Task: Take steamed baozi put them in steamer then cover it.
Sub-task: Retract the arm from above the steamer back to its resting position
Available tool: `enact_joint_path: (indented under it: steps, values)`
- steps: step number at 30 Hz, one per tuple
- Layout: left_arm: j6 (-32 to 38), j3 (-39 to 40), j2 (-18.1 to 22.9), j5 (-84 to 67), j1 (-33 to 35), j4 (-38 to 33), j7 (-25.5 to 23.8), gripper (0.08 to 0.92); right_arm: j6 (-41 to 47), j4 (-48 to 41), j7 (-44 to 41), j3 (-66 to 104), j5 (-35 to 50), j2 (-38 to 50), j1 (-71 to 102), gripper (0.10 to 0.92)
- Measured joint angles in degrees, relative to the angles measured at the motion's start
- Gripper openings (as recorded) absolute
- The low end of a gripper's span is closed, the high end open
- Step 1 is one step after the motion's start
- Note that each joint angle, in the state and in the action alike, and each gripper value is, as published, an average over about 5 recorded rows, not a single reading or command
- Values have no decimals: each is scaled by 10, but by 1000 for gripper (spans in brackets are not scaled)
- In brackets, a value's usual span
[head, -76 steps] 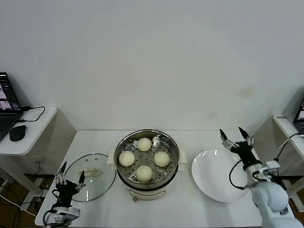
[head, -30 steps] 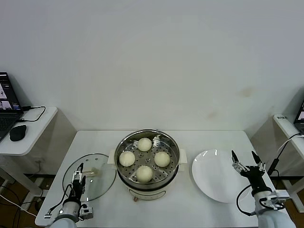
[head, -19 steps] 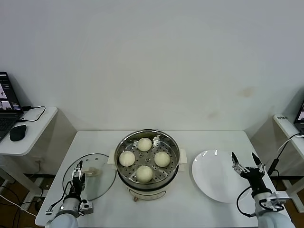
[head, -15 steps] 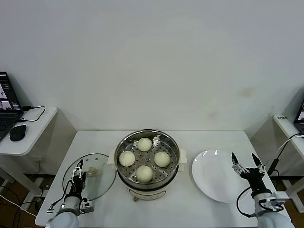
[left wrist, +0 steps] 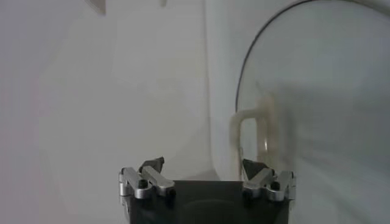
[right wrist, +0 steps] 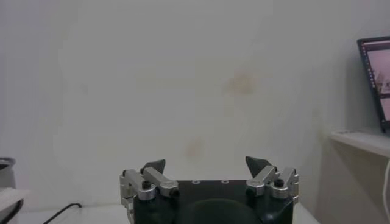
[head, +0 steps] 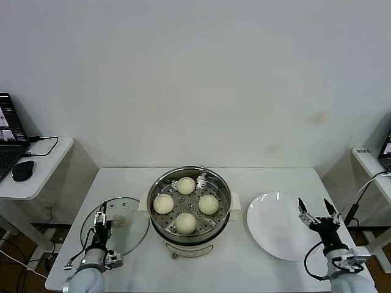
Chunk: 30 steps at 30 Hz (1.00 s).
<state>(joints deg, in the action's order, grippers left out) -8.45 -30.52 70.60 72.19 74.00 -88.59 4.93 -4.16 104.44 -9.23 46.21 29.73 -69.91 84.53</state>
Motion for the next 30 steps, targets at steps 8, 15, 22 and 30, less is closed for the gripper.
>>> enact_joint_path:
  steps: [8, 15, 22, 30]
  values:
    - [9, 8, 1, -11, -13, 25, 51, 823, -2, 0, -1, -1, -3, -2, 3, 822]
    - [16, 8, -1, -15, -16, 46, 91, 823, -3, 2, -2, 0, -4, -2, 7, 823]
    - [23, 8, -5, -19, -18, 61, 112, 823, -3, 6, -3, 0, -5, -3, 9, 823]
    - [34, 10, -6, -27, -19, 72, 126, 693, -2, 10, -4, 2, -7, -3, 13, 823]
